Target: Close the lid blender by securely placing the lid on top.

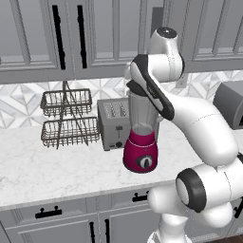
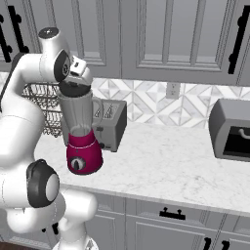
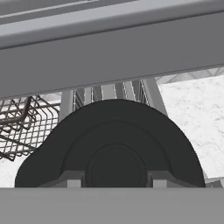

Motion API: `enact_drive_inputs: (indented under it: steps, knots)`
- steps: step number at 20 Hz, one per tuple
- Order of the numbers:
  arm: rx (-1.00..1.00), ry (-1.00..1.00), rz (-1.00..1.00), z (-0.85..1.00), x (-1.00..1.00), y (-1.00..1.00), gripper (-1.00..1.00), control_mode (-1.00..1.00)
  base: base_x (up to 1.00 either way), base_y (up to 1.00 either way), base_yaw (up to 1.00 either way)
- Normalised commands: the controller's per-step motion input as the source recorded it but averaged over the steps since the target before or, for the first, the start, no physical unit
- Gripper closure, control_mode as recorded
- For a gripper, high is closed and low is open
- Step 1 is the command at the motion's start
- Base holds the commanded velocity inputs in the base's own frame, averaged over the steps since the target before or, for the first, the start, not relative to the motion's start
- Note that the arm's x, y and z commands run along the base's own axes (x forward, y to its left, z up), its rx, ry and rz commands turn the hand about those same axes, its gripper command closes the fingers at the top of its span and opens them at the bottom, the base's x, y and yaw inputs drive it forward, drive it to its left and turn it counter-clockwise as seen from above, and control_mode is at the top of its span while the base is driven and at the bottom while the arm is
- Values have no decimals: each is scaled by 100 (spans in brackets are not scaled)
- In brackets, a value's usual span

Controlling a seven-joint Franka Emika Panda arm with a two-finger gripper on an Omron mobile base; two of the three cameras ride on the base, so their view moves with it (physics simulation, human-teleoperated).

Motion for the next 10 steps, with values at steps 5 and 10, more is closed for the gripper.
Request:
enact_drive_inputs:
  steps: [5,10]
  knots:
    - [0,0,0,-16,2,0,100,-100,0,0,0]
    - [0,2,0,-13,0,0,100,-100,0,0,0]
